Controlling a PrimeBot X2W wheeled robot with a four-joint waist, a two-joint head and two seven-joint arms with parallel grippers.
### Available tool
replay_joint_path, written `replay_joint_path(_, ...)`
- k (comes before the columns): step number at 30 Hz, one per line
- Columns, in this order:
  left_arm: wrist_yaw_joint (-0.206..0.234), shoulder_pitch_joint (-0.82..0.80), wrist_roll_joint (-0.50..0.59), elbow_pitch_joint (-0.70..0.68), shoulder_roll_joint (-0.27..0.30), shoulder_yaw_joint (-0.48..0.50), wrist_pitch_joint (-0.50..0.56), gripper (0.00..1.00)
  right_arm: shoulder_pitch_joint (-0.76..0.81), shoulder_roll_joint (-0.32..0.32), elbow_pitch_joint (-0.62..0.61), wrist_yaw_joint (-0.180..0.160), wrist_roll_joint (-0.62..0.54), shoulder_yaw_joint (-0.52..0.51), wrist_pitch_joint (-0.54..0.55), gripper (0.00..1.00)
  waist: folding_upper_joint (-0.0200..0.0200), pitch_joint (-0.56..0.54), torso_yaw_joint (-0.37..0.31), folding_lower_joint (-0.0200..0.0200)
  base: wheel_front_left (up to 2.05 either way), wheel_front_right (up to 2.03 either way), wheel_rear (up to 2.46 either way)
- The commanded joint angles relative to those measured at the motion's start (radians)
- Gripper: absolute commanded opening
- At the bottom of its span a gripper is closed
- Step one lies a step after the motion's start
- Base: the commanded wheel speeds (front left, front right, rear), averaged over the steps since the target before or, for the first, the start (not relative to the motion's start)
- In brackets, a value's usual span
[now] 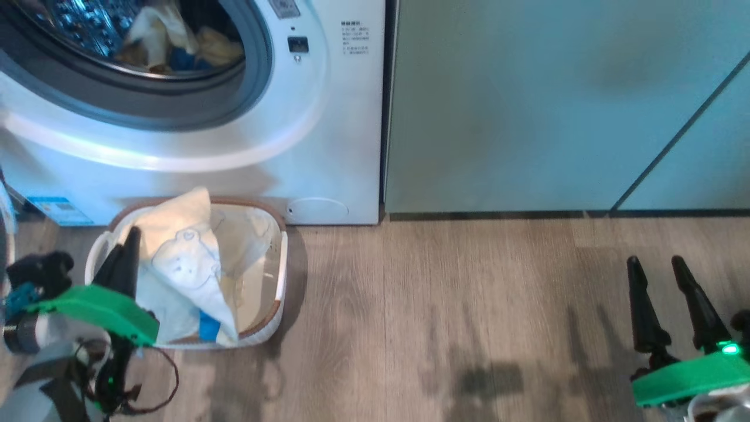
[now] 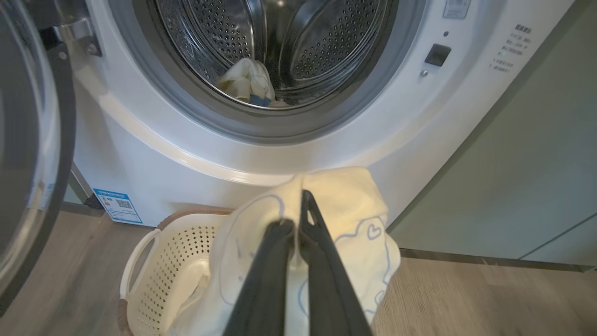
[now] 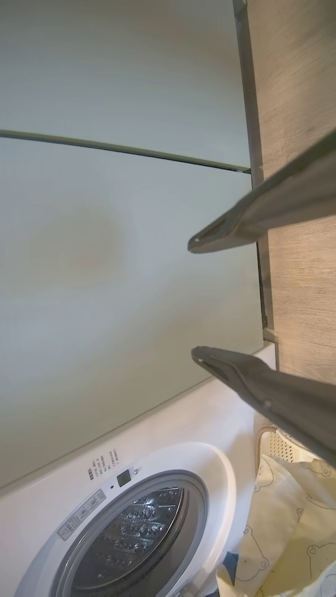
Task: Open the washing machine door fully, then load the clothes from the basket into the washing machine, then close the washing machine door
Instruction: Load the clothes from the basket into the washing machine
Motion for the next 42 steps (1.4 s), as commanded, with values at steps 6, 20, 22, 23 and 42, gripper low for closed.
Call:
replay_joint_path(6, -0.001, 0.078, 0.091, -0.134, -0.015, 0.165, -0.011, 0.0, 0.039, -0.022, -0.028, 0.0, -0.01, 0.008, -0.007, 1.0, -0.0001, -0.087, 0.003, 0.0002, 0.0, 0.0, 0.0)
replay_joint_path(20, -0.001, 0.188, 0.141, -0.277, -0.079, 0.261, -0.011, 0.0, 0.086, -0.017, -0.038, 0.0, -0.014, -0.012, -0.007, 1.0, -0.0001, -0.145, 0.025, 0.0002, 0.0, 0.0, 0.0)
replay_joint_path(22, -0.001, 0.192, 0.139, -0.282, -0.082, 0.264, -0.011, 0.0, 0.089, -0.015, -0.039, 0.0, -0.014, -0.017, -0.007, 1.0, -0.0001, -0.148, 0.026, 0.0002, 0.0, 0.0, 0.0)
replay_joint_path(23, -0.001, 0.193, 0.138, -0.284, -0.082, 0.264, -0.011, 0.0, 0.091, -0.015, -0.039, 0.0, -0.014, -0.02, -0.007, 1.0, -0.0001, -0.149, 0.026, 0.0002, 0.0, 0.0, 0.0)
replay_joint_path(42, -0.001, -0.048, 0.033, -0.19, 0.079, 0.099, 0.11, 0.0, 0.038, -0.011, -0.047, 0.0, -0.008, -0.002, -0.007, 1.0, -0.0001, -0.032, 0.009, 0.0002, 0.0, 0.0, 0.0)
